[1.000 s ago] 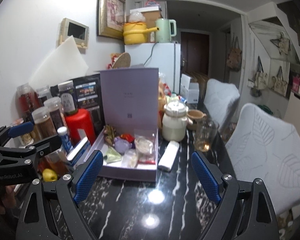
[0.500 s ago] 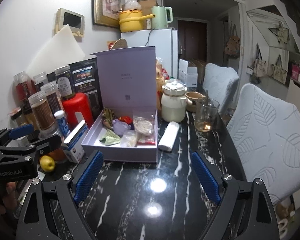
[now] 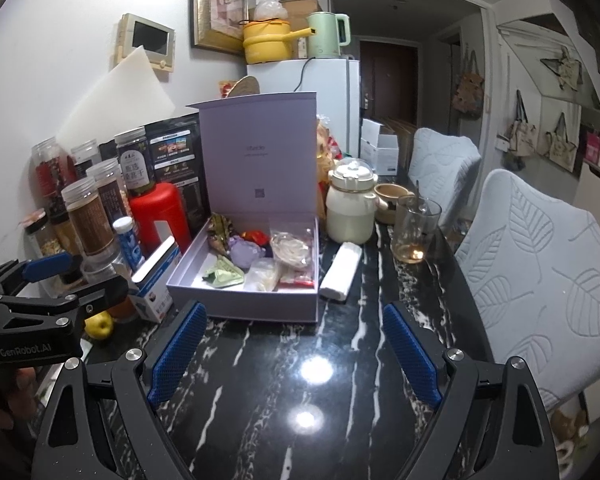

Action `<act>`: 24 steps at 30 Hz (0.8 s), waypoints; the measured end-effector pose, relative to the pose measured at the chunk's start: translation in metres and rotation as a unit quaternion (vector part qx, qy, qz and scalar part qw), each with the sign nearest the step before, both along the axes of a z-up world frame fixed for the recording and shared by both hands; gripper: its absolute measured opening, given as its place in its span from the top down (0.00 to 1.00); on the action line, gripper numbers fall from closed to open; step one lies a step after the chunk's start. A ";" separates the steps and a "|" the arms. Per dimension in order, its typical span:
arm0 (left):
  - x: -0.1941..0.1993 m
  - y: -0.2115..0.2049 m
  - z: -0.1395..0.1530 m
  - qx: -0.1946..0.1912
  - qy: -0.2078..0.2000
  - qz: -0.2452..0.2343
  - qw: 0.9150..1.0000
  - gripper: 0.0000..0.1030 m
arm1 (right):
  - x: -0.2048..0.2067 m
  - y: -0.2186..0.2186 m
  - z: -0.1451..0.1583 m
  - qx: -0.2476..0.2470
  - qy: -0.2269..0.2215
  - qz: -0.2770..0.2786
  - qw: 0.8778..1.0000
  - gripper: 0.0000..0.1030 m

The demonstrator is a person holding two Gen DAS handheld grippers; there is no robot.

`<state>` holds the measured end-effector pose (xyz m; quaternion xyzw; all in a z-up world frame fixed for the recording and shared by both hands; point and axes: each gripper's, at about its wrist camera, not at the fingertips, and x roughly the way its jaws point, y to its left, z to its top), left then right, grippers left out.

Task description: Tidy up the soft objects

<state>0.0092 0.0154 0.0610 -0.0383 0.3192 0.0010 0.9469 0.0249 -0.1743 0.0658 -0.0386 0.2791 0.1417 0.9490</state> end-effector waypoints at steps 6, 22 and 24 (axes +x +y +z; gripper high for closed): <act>0.000 0.000 0.000 0.000 0.001 0.001 1.000 0.00 | 0.000 0.001 0.000 -0.001 0.000 0.000 1.000 0.12; 0.000 -0.002 -0.003 0.000 0.007 -0.008 1.000 0.00 | -0.002 -0.001 0.000 -0.001 0.003 0.003 1.000 0.12; 0.001 -0.003 -0.003 0.000 0.009 -0.010 1.000 0.00 | -0.002 -0.002 -0.001 0.000 0.003 0.002 1.000 0.12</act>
